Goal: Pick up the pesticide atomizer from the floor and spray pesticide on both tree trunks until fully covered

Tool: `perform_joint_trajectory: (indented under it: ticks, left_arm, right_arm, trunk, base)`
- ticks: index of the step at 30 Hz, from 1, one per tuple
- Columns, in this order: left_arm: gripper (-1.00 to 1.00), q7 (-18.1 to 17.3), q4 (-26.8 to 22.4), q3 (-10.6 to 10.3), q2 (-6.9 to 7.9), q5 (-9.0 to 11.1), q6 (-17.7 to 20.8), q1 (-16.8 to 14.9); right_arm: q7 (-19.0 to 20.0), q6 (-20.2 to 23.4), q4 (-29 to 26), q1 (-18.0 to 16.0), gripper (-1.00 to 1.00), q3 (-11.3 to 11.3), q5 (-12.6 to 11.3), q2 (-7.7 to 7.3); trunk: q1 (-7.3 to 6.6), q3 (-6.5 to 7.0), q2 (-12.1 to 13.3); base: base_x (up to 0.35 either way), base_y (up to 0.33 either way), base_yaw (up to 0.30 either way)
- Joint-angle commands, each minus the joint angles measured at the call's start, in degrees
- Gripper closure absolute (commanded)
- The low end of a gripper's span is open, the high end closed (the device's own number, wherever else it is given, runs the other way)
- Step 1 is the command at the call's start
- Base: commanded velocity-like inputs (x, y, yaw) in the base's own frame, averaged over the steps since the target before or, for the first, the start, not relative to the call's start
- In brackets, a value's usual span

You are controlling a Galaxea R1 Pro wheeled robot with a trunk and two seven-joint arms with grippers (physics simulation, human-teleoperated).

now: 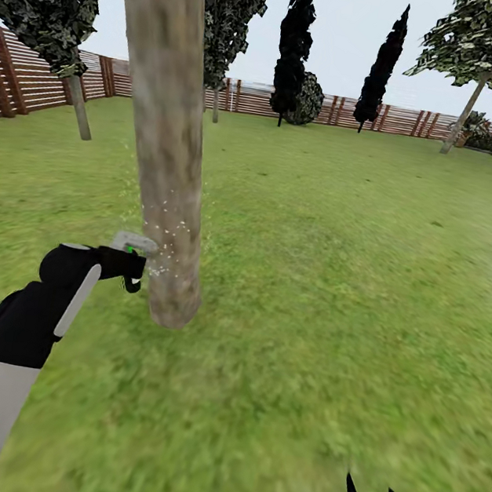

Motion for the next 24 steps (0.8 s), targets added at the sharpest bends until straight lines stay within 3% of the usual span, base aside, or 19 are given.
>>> perform_joint_trajectory:
  ticks: [1,3,5,6,8,9,10,12,13,14,15,17,21,23,24]
  left_arm:
    - [1.0,0.0,0.0,-0.1,-0.46,-0.3,0.0,0.0]
    - [1.0,0.3,0.3,-0.4,-3.98,-0.9,-0.1,-1.1]
    - [1.0,0.5,1.0,-0.3,-5.26,-1.1,0.0,-4.9]
    - [1.0,0.5,1.1,0.5,-4.86,-1.0,0.0,-5.5]
    - [1.0,0.2,1.1,5.2,-3.29,-0.9,0.1,-5.9]
    - [1.0,0.0,1.1,7.5,-1.41,-0.6,0.1,-5.9]
    - [1.0,0.0,0.9,7.8,-0.67,-0.7,0.1,-5.7]
    - [1.0,0.0,0.6,6.5,-0.84,-0.7,0.1,-5.5]
    - [1.0,0.1,0.4,3.9,-1.22,-0.6,0.0,-5.6]
    - [1.0,0.2,0.3,1.8,-2.5,-0.7,0.0,-5.7]
    - [1.0,0.3,0.3,1.0,-4.28,-1.0,0.0,-5.9]
    - [1.0,0.3,0.2,0.8,-4.82,-1.2,0.0,-6.0]
    - [1.0,0.7,0.3,3.4,-3.21,-1.5,-0.6,-5.3]
    - [1.0,0.8,0.8,4.0,-0.72,-1.5,-1.2,-2.7]
    - [1.0,0.9,1.0,4.1,0.55,-1.4,-3.4,-0.2]
  right_arm:
    - [0.0,0.0,0.0,0.0,-1.0,0.0,0.0,0.0]
    - [0.0,0.0,0.0,0.0,-1.0,0.0,0.0,0.0]
    - [0.0,0.0,0.0,0.0,-1.0,0.1,0.0,0.0]
    - [0.0,0.0,0.0,0.0,-1.0,0.1,0.0,0.0]
    - [0.0,0.0,0.0,0.0,-1.0,0.1,0.0,0.0]
    - [0.0,0.0,0.0,0.0,-1.0,0.1,0.0,0.0]
    - [0.0,0.0,0.0,0.0,-1.0,0.1,0.0,0.0]
    - [0.0,0.0,0.0,0.0,-1.0,0.1,0.0,0.0]
    - [0.0,0.0,0.0,0.0,-1.0,0.1,0.0,0.0]
    - [0.0,0.0,0.0,0.0,-1.0,0.1,0.0,0.0]
    - [0.0,0.0,0.0,0.0,-1.0,0.1,0.0,0.0]
    - [0.0,0.0,0.0,0.0,-1.0,0.1,0.0,0.0]
    - [0.0,0.0,0.0,0.0,-1.0,0.1,0.0,0.0]
    - [0.0,0.0,0.0,0.0,-1.0,0.1,0.0,0.0]
    - [0.0,0.0,0.0,0.0,-1.0,0.1,0.0,0.0]
  trunk:
    - [0.0,0.0,0.0]
    - [0.0,0.0,0.0]
    - [0.0,0.0,0.0]
    - [0.0,0.0,0.0]
    - [0.0,0.0,0.0]
    - [0.0,0.0,0.0]
    - [0.0,0.0,0.0]
    - [0.0,0.0,0.0]
    - [0.0,0.0,0.0]
    - [0.0,0.0,0.0]
    - [0.0,0.0,0.0]
    - [0.0,0.0,0.0]
    - [0.0,0.0,0.0]
    - [0.0,0.0,0.0]
    - [0.0,0.0,0.0]
  base:
    - [-0.027,0.009,0.0]
    - [-0.01,0.003,0.0]
    - [-0.001,0.0,0.0]
    - [0.0,0.0,0.0]
    - [0.0,0.0,0.0]
    - [0.0,0.0,0.0]
    - [0.0,0.0,0.0]
    - [0.0,0.0,0.0]
    - [0.0,0.0,0.0]
    - [0.0,0.0,0.0]
    - [0.0,0.0,0.0]
    - [0.0,0.0,0.0]
    - [0.0,0.0,0.0]
    - [0.0,0.0,0.0]
    - [0.0,0.0,0.0]
